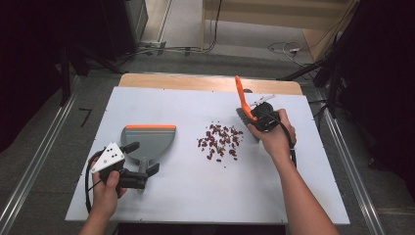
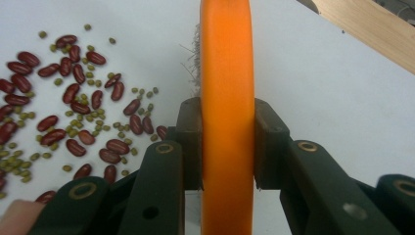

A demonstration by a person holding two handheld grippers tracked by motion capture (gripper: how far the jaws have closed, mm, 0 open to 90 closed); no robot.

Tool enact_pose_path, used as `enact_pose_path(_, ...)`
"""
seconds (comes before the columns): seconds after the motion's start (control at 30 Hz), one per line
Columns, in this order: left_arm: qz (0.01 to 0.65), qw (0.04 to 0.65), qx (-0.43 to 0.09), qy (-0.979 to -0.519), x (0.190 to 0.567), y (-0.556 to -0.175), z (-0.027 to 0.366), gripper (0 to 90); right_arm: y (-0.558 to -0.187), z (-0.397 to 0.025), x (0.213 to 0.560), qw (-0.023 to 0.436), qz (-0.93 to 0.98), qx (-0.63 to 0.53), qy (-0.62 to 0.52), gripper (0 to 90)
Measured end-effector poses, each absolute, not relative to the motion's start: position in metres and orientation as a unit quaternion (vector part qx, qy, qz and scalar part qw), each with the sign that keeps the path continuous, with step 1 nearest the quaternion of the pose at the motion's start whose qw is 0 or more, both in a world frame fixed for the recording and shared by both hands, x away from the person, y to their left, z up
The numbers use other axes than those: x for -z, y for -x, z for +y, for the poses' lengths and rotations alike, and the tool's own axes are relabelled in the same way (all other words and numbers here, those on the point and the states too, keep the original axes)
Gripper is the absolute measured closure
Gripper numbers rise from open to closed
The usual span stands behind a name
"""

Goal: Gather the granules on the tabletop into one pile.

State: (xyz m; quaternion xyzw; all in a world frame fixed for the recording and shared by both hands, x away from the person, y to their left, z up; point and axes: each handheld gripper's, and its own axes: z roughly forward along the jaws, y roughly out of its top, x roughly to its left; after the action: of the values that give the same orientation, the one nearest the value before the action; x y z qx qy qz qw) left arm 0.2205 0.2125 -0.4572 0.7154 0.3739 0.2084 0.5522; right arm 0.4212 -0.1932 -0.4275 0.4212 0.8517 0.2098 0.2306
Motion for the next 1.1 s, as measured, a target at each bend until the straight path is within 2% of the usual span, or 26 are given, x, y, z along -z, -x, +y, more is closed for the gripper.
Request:
enact_pose_path(0.17, 0.375, 0.554, -0.209, -0.714, 0.457, -0.221, 0.214, 0.0, -0.425, -0.185, 0.432, 0.235, 0.857, -0.189, -0.418, 68.8)
enact_pose_path(0.4, 0.371, 0.552, -0.206, -0.718, 0.457, -0.221, 0.21, 0.0, -0.423, -0.161, 0.439, 0.213, 0.872, -0.178, -0.403, 69.1)
enact_pose_path(1.1, 0.37, 0.553, -0.202, -0.719, 0.458, -0.222, 0.208, 0.0, -0.401, -0.146, 0.443, 0.185, 0.895, -0.176, -0.366, 68.3)
